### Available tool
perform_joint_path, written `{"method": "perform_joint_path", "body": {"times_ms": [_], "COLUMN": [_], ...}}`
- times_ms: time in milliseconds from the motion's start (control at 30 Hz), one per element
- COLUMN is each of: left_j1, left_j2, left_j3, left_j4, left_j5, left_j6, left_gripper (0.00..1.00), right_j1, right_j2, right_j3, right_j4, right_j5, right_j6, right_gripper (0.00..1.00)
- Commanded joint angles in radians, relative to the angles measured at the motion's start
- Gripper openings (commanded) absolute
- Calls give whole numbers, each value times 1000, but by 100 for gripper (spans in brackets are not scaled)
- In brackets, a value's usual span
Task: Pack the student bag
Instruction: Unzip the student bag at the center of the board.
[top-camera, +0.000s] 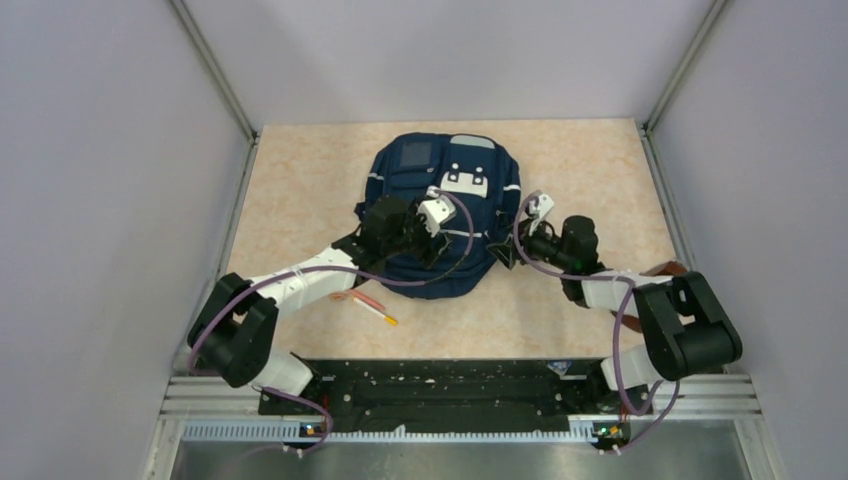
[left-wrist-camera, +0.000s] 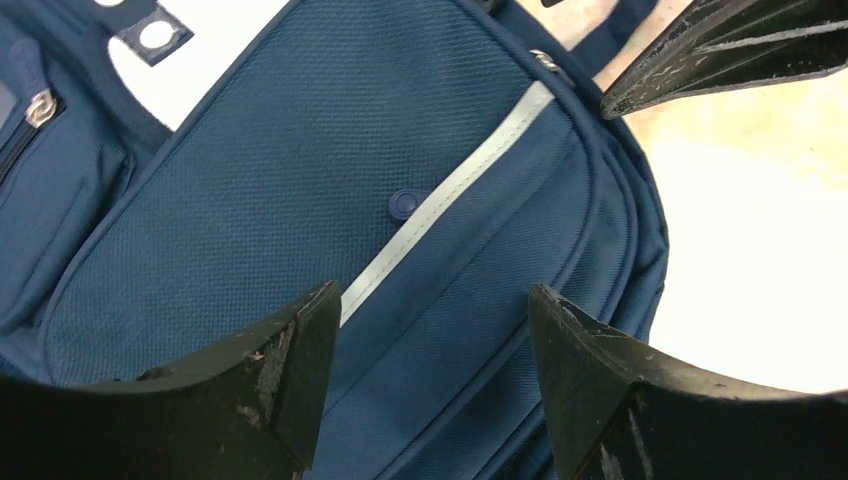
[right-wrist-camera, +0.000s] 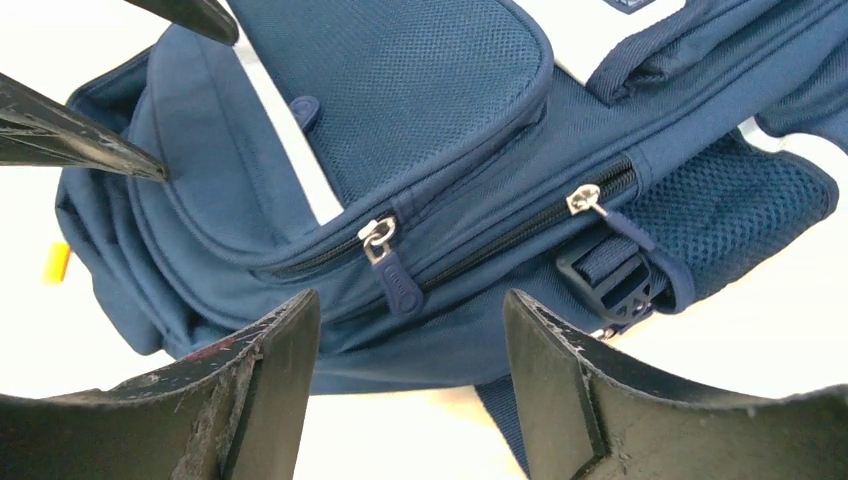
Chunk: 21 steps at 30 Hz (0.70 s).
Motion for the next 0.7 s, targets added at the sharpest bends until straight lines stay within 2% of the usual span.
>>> {"method": "perform_joint_path", "body": {"times_ms": [0,133,267,400,500,667], "left_j1": [-1,3,46,190,294,354], "left_j2": [-46,-87,-101,-131,-134,-51], "left_j3": [-6,-11,15,-19,-69,-45], "left_j4": [14,5,-71,-78,-3,-32], "left_j5": [-144,-268,-395,-344,-258,-226], "left_j6": [-73,-155,-306,-519,-606,-654], "left_gripper": [74,75,77,79,82,82], "right_j1": [31,73,104,134,136,137], "right_j2": [55,97,117,103,95,82], "right_j3": [105,146,200,211,219,209], "right_j4": [8,-38,-120,-179,-223,-235], "right_j5": [-2,46,88,156,198,229], "right_j6": [-102,-164,-201,-195,-158,-130], "right_gripper": [64,59,31,0,0,0]}}
